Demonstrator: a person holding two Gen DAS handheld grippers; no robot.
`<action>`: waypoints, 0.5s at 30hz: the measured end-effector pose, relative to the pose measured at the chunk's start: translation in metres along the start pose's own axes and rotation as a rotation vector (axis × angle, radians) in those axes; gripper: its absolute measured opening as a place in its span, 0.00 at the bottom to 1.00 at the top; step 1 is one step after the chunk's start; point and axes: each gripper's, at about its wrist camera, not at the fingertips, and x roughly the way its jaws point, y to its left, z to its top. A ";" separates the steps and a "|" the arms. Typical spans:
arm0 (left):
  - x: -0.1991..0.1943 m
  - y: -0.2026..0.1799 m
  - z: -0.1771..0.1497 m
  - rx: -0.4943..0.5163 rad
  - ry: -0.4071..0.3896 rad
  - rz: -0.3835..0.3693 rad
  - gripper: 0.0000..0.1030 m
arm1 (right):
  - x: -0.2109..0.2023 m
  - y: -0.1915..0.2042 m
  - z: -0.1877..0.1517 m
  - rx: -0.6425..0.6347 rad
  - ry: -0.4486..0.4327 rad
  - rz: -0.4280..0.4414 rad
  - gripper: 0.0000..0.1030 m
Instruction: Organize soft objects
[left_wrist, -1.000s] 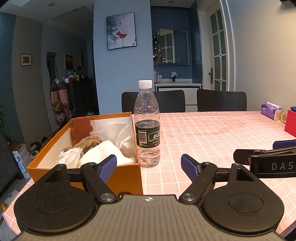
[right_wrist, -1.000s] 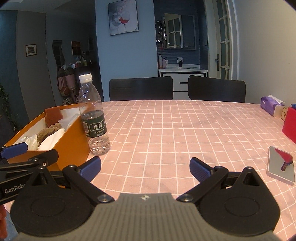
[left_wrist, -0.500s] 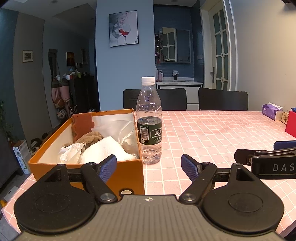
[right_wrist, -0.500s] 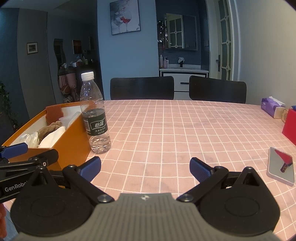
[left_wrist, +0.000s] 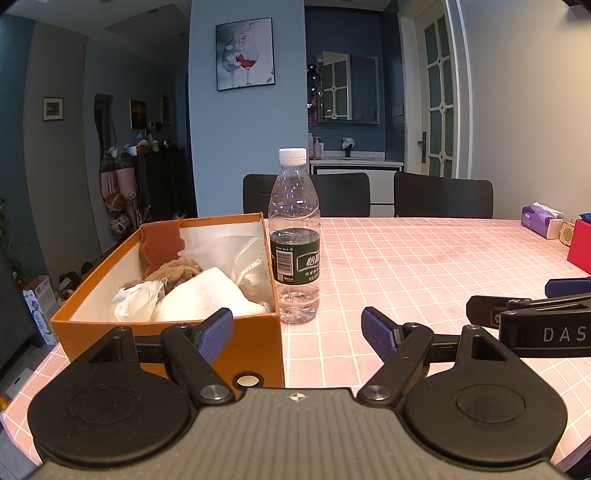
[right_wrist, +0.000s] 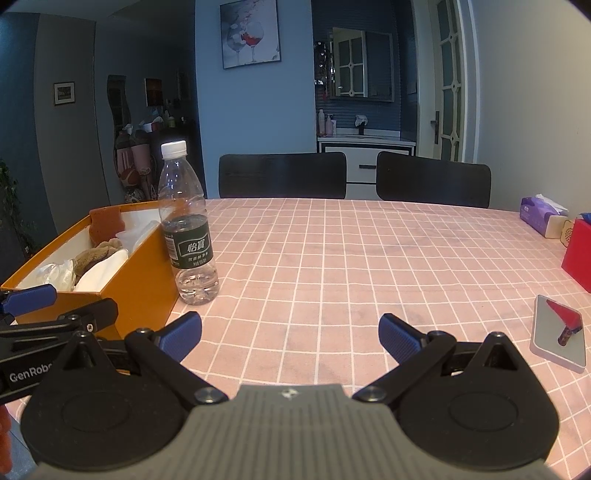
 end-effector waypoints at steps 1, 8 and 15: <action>0.000 0.000 0.000 0.001 0.000 0.001 0.90 | 0.000 0.000 0.000 0.000 0.000 0.000 0.97; 0.001 0.001 -0.002 -0.003 0.005 0.010 0.90 | 0.000 0.000 0.000 -0.001 0.002 -0.001 0.97; 0.001 0.001 -0.002 -0.003 0.005 0.011 0.90 | 0.001 0.000 -0.001 -0.001 0.006 -0.003 0.97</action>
